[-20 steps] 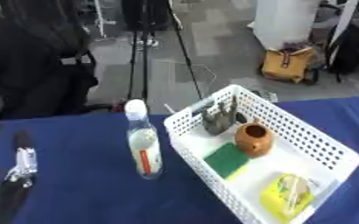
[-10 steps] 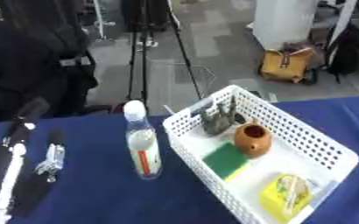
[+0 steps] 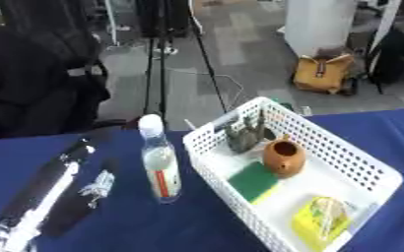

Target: Pick up objects on the table and place them in the box.

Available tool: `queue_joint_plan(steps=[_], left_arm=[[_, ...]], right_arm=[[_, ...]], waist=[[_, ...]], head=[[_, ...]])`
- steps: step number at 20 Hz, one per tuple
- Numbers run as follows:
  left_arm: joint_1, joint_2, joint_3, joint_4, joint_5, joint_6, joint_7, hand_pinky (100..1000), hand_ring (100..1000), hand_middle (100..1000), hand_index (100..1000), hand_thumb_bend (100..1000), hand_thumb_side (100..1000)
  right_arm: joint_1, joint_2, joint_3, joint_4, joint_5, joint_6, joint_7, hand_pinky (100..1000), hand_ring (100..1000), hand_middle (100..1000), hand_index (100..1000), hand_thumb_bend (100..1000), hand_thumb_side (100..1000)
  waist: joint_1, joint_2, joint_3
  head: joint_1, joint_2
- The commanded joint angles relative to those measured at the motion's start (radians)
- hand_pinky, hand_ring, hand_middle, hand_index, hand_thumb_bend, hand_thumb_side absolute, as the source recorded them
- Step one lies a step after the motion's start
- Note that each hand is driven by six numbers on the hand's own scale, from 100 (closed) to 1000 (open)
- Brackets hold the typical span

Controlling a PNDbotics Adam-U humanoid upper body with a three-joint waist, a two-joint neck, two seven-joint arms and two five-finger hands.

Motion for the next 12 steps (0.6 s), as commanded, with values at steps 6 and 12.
queue_joint_plan(steps=[6,12], left_arm=[[-0.035,0.036,-0.015,0.052,0.031,-0.042,0.040,1000,1000,1000,1000,100,978],[-0.050,0.016,-0.022,0.087,0.051,-0.027,0.066,1000,1000,1000,1000,134,1000]], right_arm=[[-0.006,-0.005,0.002,-0.012,-0.005,-0.002,0.006,648,556,642,750,100,822],[-0.007,-0.003,0.004,-0.012,-0.007,-0.006,0.009,647,555,638,741,100,816]], waist=[[-0.006,-0.024,-0.006],[-0.011,-0.023,-0.006]], head=[[0.002,-0.001],[0.002,-0.004]])
